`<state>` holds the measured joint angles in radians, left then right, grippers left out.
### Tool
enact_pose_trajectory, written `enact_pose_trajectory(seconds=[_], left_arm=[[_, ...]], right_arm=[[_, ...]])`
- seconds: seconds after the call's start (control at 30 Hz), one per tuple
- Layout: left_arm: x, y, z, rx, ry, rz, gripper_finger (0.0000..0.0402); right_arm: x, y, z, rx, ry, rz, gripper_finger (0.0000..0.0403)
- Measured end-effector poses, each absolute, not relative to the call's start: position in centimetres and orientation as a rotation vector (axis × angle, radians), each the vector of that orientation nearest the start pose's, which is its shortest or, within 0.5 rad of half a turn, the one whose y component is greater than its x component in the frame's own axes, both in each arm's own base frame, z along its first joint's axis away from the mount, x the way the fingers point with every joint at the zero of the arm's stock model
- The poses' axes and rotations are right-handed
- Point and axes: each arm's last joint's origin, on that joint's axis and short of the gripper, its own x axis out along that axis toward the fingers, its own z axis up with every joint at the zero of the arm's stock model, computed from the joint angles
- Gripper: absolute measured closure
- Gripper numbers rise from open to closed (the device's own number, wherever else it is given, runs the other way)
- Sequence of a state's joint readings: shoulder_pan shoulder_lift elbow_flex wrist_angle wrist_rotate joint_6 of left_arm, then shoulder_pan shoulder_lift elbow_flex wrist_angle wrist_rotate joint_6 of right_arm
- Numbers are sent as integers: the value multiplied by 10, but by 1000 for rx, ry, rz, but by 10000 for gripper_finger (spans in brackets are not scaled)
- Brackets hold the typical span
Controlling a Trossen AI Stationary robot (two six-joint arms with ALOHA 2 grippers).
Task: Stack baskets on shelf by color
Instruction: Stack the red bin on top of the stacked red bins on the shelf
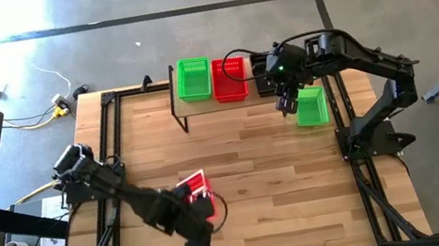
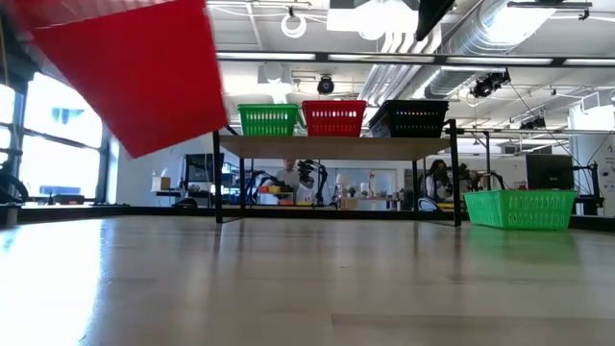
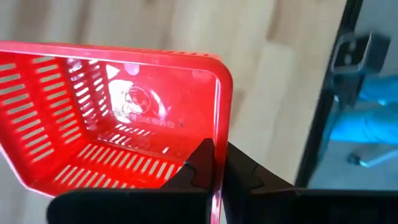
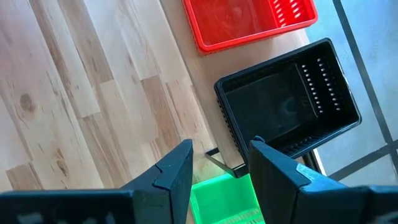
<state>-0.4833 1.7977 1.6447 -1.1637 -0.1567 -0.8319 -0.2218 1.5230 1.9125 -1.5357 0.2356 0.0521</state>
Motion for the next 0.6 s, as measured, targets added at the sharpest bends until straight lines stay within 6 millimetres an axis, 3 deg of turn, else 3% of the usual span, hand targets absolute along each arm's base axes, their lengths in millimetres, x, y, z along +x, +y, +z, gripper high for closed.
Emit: enact_pose_trajectory(seconds=[0.3, 0.6], left_arm=[[314, -90, 333, -136, 1093, 289, 401], [304, -14, 361, 48, 1033, 348, 401]], right_arm=[[247, -63, 430, 68, 1089, -458, 263], [247, -66, 431, 190, 1044, -541, 263]])
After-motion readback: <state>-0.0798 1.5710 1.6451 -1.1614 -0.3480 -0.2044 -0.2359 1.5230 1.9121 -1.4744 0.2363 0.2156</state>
